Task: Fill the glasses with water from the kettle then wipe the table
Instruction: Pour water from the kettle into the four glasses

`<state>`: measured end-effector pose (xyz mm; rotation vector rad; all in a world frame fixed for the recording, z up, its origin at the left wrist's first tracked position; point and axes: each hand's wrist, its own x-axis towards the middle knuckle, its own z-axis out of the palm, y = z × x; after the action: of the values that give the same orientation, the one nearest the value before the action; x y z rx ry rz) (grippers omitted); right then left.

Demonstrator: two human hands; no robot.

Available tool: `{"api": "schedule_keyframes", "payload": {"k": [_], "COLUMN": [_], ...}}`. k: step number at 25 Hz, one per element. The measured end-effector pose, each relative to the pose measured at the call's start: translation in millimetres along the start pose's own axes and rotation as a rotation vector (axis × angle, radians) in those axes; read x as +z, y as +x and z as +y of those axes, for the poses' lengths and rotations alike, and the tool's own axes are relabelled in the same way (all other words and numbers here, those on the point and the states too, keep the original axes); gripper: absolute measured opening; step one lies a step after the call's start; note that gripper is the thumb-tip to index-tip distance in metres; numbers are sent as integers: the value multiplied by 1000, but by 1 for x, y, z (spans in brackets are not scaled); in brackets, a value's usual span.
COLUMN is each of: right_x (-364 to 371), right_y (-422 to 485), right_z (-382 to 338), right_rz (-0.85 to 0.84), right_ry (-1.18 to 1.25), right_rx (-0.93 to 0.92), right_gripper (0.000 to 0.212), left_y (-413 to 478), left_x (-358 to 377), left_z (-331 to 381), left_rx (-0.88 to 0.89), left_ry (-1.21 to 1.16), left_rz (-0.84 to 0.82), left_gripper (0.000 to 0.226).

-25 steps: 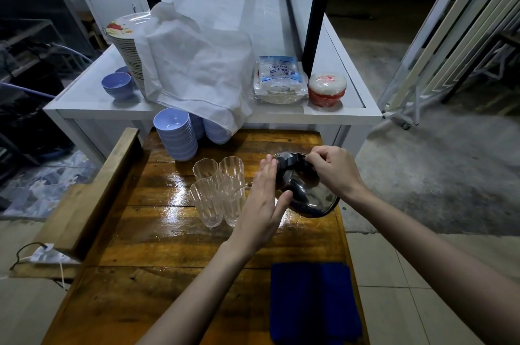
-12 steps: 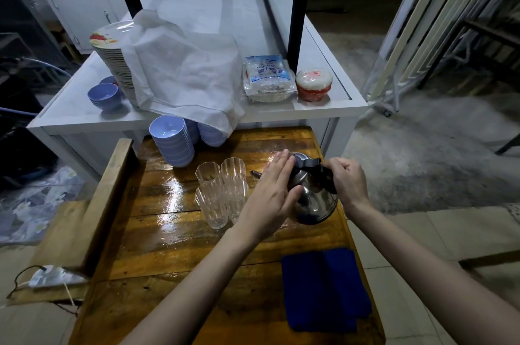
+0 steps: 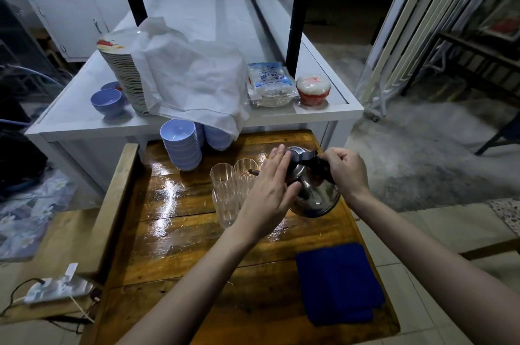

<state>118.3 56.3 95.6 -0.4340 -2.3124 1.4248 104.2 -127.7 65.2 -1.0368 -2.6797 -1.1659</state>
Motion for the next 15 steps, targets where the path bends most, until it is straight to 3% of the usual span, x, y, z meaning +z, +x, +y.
{"api": "schedule_keyframes", "payload": {"k": [15], "right_x": [30], "right_y": [-1], "right_z": [-8], "right_rz": [-59], "right_ry": [-223], "right_rx": [-119], "right_gripper": [37], "left_y": [-25], "left_x": [-7], "left_z": [-29], "left_rx": [-53], "left_ry": [-56], "left_rz": [-18], "left_gripper": [68]}}
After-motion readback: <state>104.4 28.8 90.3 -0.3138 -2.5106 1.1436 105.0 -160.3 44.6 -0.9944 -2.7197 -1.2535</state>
